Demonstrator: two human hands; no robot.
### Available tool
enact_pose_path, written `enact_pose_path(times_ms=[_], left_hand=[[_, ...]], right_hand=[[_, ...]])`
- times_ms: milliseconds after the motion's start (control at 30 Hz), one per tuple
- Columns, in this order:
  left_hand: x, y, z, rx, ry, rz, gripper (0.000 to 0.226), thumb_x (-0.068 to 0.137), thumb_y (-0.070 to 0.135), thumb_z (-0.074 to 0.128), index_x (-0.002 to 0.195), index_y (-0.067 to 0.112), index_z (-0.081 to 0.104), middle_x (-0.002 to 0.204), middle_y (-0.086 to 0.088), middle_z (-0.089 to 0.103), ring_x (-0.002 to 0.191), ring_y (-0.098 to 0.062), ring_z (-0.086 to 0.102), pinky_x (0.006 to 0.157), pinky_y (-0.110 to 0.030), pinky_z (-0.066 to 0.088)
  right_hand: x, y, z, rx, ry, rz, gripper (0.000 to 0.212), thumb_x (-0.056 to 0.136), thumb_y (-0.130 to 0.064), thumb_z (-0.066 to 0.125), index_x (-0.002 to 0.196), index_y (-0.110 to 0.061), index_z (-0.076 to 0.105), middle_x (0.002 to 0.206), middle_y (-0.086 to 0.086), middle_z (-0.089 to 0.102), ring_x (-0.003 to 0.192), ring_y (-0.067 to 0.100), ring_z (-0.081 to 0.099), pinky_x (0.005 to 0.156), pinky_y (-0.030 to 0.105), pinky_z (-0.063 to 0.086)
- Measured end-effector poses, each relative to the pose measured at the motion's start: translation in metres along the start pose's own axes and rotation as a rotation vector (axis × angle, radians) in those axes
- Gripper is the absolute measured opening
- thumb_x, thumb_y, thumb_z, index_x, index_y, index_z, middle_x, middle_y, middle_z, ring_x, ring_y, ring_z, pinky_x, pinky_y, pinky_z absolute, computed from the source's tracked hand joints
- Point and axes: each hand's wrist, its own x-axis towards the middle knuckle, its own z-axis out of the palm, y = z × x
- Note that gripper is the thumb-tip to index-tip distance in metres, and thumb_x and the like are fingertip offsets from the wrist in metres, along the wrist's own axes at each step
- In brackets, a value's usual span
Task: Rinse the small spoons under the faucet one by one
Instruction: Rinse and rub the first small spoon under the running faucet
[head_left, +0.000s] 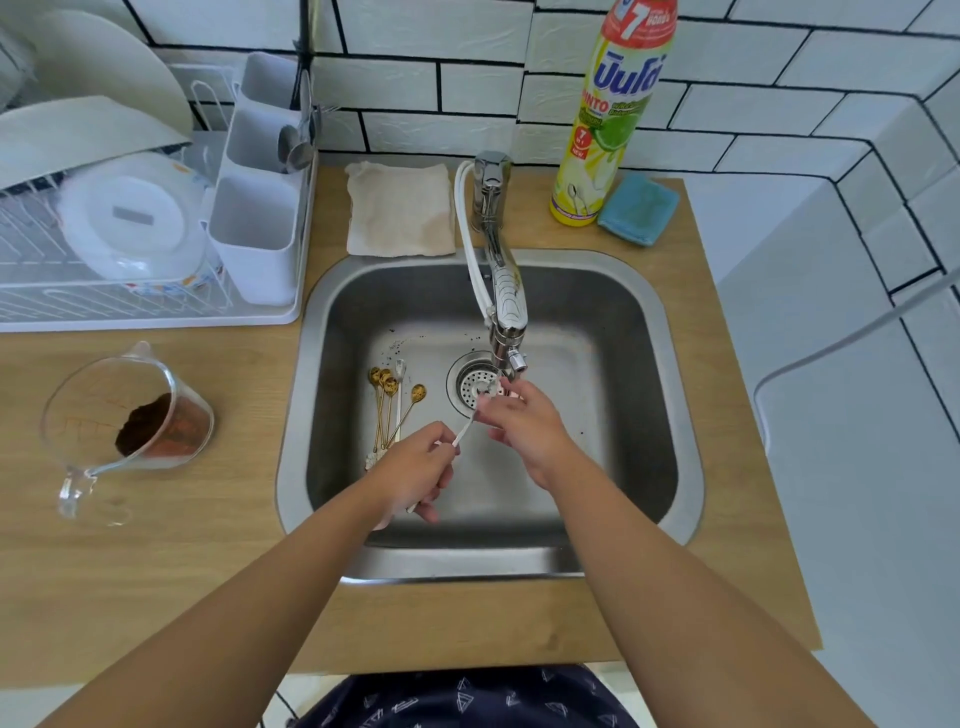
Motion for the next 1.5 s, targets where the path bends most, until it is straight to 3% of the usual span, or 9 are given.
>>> enact_pose_path(times_ms=[200, 333, 433, 600, 733, 900, 1200, 1367, 1500], left_hand=[[0.000, 0.000, 0.005, 0.018, 0.032, -0.011, 0.021, 0.102, 0.030, 0.037, 0.100, 0.020, 0.056, 0.070, -0.003, 0.050, 0.054, -0.013, 0.034, 0.040, -0.024, 0.026], [-0.001, -0.001, 0.000, 0.034, 0.063, 0.009, 0.022, 0.103, 0.031, 0.037, 0.100, 0.020, 0.056, 0.072, -0.003, 0.051, 0.055, -0.014, 0.034, 0.040, -0.024, 0.025], [0.000, -0.002, -0.002, 0.044, 0.068, 0.012, 0.022, 0.104, 0.031, 0.037, 0.102, 0.020, 0.056, 0.074, -0.004, 0.051, 0.057, -0.015, 0.034, 0.041, -0.025, 0.025], [-0.001, -0.001, 0.001, 0.050, 0.084, 0.027, 0.022, 0.104, 0.031, 0.037, 0.102, 0.020, 0.055, 0.074, -0.004, 0.052, 0.058, -0.015, 0.036, 0.040, -0.023, 0.027], [-0.002, 0.001, 0.000, 0.022, 0.110, 0.016, 0.023, 0.103, 0.029, 0.035, 0.102, 0.017, 0.054, 0.073, -0.003, 0.049, 0.059, -0.015, 0.034, 0.041, -0.023, 0.025], [-0.005, 0.000, -0.005, 0.128, 0.108, 0.069, 0.024, 0.106, 0.031, 0.034, 0.101, 0.019, 0.054, 0.074, -0.001, 0.052, 0.061, -0.013, 0.039, 0.046, -0.023, 0.031], [0.001, 0.008, -0.013, 0.112, 0.115, 0.030, 0.024, 0.105, 0.031, 0.034, 0.102, 0.017, 0.054, 0.075, -0.003, 0.051, 0.062, -0.015, 0.038, 0.040, -0.020, 0.029], [0.002, 0.013, -0.023, 0.015, 0.084, -0.033, 0.024, 0.105, 0.028, 0.034, 0.099, 0.016, 0.053, 0.075, -0.005, 0.046, 0.058, -0.015, 0.032, 0.043, -0.024, 0.023], [0.002, 0.019, -0.029, -0.037, 0.034, -0.020, 0.021, 0.102, 0.026, 0.035, 0.088, 0.018, 0.048, 0.066, 0.001, 0.038, 0.050, -0.010, 0.025, 0.043, -0.022, 0.019]], right_hand=[[0.007, -0.002, 0.008, -0.023, 0.133, -0.049, 0.018, 0.100, -0.020, 0.066, 0.106, -0.003, 0.069, 0.086, 0.008, 0.080, 0.073, 0.013, 0.075, 0.064, 0.024, 0.056], [0.008, -0.005, 0.010, 0.025, 0.040, -0.053, 0.020, 0.109, -0.019, 0.049, 0.110, -0.009, 0.066, 0.099, 0.009, 0.079, 0.083, 0.016, 0.079, 0.067, 0.023, 0.059], [0.007, -0.005, 0.014, 0.067, -0.011, -0.085, 0.013, 0.103, -0.007, 0.058, 0.109, -0.016, 0.065, 0.110, 0.006, 0.074, 0.086, 0.013, 0.078, 0.071, 0.023, 0.059], [0.009, -0.008, 0.018, 0.095, 0.074, -0.065, 0.011, 0.105, -0.018, 0.056, 0.105, -0.014, 0.067, 0.098, 0.012, 0.078, 0.081, 0.020, 0.080, 0.066, 0.027, 0.061], [0.010, -0.009, 0.021, 0.120, -0.012, -0.044, 0.011, 0.106, -0.016, 0.055, 0.105, -0.018, 0.065, 0.102, 0.009, 0.079, 0.085, 0.017, 0.079, 0.072, 0.029, 0.063], [0.015, -0.011, 0.018, 0.057, 0.093, -0.077, 0.019, 0.104, -0.018, 0.058, 0.093, -0.013, 0.072, 0.077, 0.001, 0.079, 0.071, 0.013, 0.078, 0.067, 0.026, 0.063], [0.015, -0.014, 0.021, 0.085, 0.035, -0.075, 0.013, 0.105, -0.017, 0.056, 0.105, -0.015, 0.069, 0.086, 0.002, 0.081, 0.077, 0.016, 0.079, 0.071, 0.029, 0.064], [0.012, -0.023, 0.022, 0.223, -0.094, -0.040, 0.015, 0.107, -0.014, 0.053, 0.116, -0.016, 0.065, 0.117, 0.002, 0.076, 0.095, 0.020, 0.078, 0.081, 0.030, 0.060], [0.015, -0.027, 0.015, 0.255, -0.169, -0.066, 0.012, 0.105, -0.011, 0.058, 0.108, -0.019, 0.066, 0.101, -0.001, 0.076, 0.094, 0.021, 0.077, 0.087, 0.032, 0.060]])
